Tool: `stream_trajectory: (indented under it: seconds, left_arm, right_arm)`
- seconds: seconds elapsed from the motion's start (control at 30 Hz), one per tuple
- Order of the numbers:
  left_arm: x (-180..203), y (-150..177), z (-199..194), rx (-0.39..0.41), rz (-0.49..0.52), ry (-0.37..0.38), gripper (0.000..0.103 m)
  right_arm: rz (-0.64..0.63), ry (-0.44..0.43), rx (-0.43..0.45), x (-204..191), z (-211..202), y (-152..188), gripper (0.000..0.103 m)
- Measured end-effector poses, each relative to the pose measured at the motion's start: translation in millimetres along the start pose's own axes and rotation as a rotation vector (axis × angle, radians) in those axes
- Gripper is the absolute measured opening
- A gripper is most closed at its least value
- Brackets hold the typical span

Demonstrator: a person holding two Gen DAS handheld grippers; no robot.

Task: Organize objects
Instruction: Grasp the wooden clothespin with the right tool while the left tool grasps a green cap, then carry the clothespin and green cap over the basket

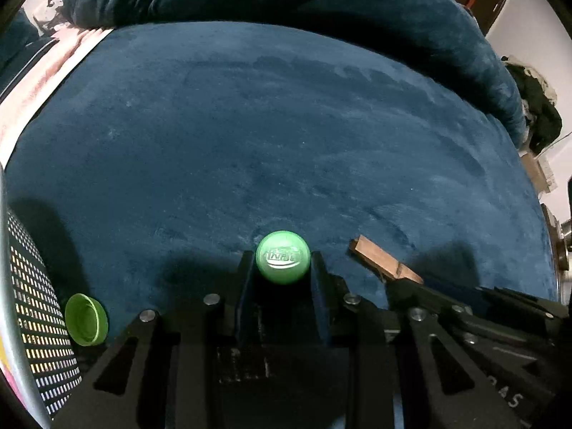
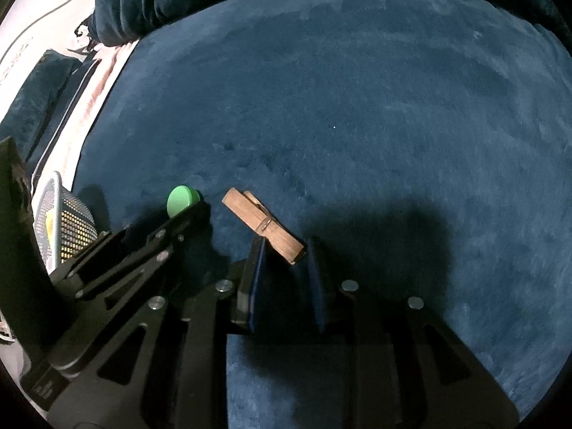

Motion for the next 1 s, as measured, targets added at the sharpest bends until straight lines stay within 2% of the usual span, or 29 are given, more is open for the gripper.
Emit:
stream_trajectory:
  seconds: [0.2,0.27,0.6,0.83,0.9,0.93,0.97,1.0]
  left_arm:
    - [1.1,-0.4,-1.0,-0.007,0.014,-0.011,0.03]
    - [1.8,0.8,-3.4,-0.006,0.013,-0.012,0.03]
    - [12.2,-0.1,-39.8,0.031,0.036,0.012,0.03]
    - [6.2,2.6,-73.0,0.051,0.038,0.037,0.03]
    - [3.2,3.1,-79.0,0.057,0.034,0.037,0.03]
    - [0.9,3.8,-82.3,0.06,0.033,0.035,0.03]
    - [-1.1,4.6,-84.3,0.063,0.033,0.033,0.03]
    - [-3.6,4.9,-86.4,0.067,0.031,0.03,0.03]
  right_arm:
    - [-0.062,0.035,0.006,-5.1,2.0,2.6,0.021]
    - [-0.048,0.013,0.009,-2.7,-1.8,3.1,0.018]
    - [0.034,-0.056,0.041,4.9,-37.7,12.1,0.016]
    - [0.053,-0.053,0.049,-3.5,-53.4,18.4,0.016]
    - [0.05,-0.053,0.077,-6.1,-59.6,20.8,0.02]
    - [0.051,-0.045,0.084,-7.5,-60.7,21.8,0.026]
    - [0.049,-0.04,0.082,-8.7,-59.5,21.5,0.04]
    - [0.041,-0.038,0.083,-10.8,-57.4,21.2,0.044]
Point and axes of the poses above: each gripper's, at about its wrist camera, not at the fingertips, and z roughly the way its jaws point, x to its right, y to its underside, the point moved 2 cm from there along z, roughly the way its jaws point, and after that the axes turned 3 degrees about -x, right-handed, at the moved point
